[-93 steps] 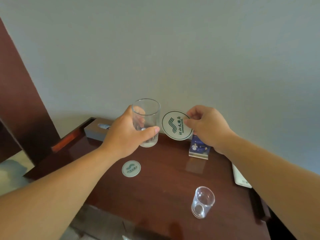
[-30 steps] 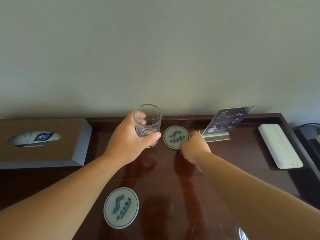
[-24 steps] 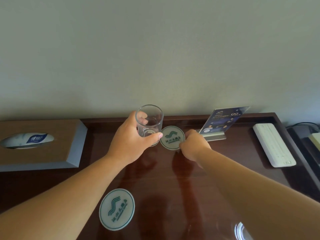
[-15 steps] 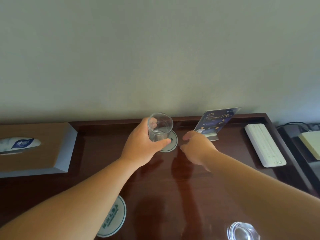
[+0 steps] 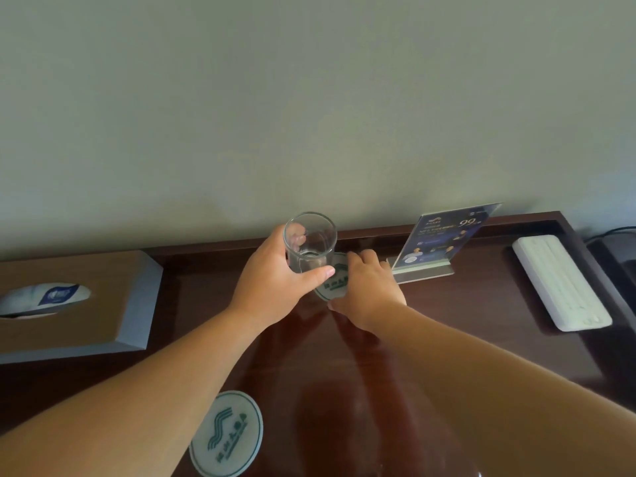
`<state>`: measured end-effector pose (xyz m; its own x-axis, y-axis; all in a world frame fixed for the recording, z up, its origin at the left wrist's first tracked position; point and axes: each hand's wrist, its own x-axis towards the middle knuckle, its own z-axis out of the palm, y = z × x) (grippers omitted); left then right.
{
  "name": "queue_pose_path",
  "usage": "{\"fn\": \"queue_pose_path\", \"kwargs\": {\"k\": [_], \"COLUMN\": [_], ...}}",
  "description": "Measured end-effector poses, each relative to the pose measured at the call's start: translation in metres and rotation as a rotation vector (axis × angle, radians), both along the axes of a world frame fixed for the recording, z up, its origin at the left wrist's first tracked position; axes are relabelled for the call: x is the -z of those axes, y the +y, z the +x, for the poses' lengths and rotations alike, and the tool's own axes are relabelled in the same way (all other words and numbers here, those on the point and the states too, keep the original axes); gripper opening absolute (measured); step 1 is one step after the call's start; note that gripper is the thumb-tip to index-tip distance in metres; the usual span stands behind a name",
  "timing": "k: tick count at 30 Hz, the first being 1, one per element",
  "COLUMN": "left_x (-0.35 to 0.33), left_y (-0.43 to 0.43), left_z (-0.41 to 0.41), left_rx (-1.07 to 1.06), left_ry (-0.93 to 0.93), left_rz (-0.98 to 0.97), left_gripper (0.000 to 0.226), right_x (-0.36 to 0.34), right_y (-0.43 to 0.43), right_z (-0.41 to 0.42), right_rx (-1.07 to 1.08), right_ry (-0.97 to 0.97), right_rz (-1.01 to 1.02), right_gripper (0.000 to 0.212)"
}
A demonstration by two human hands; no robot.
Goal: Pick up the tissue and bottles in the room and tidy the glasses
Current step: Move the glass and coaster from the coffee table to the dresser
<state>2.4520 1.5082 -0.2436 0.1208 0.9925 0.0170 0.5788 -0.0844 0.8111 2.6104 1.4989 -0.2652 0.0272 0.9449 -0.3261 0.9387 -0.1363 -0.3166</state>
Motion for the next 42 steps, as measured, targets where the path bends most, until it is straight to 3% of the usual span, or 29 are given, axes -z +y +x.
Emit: {"fn": "queue_pose_path", "kwargs": {"k": [4,11,18,24,42], "left_x": [0.000,-0.003,0.002,0.014,0.032], "left_y": [0.000,0.001,0.000,0.001,0.007], "left_z": [-0.001,0.001,0.007,0.022,0.035], "left_rx": [-0.006,0.012,0.018,0.051,0.053], "left_ry": [-0.015,-0.011,-0.022,-0.027,-0.037], "left_rz": [0.005,0.020,-0.011,-0.043,-0.048], "left_gripper": [0.058,0.057,0.056,0.066,0.070], "right_x": [0.001,0.000,-0.012,-0.012,-0.008], "right_y": [-0.002,-0.002,-0.010,-0.011,-0.013], "right_z": [-0.006,0.001,0.024,0.039,0.042], "right_rx": [0.008,0.013,0.068,0.151,0.106], "right_ry": [-0.003,0.010,0.218,0.357,0.291], "right_rz": [0.037,0.053,0.002,-0.059,-0.040], "right_gripper": [0.077,0.083,0.069,0.091,0.075]}}
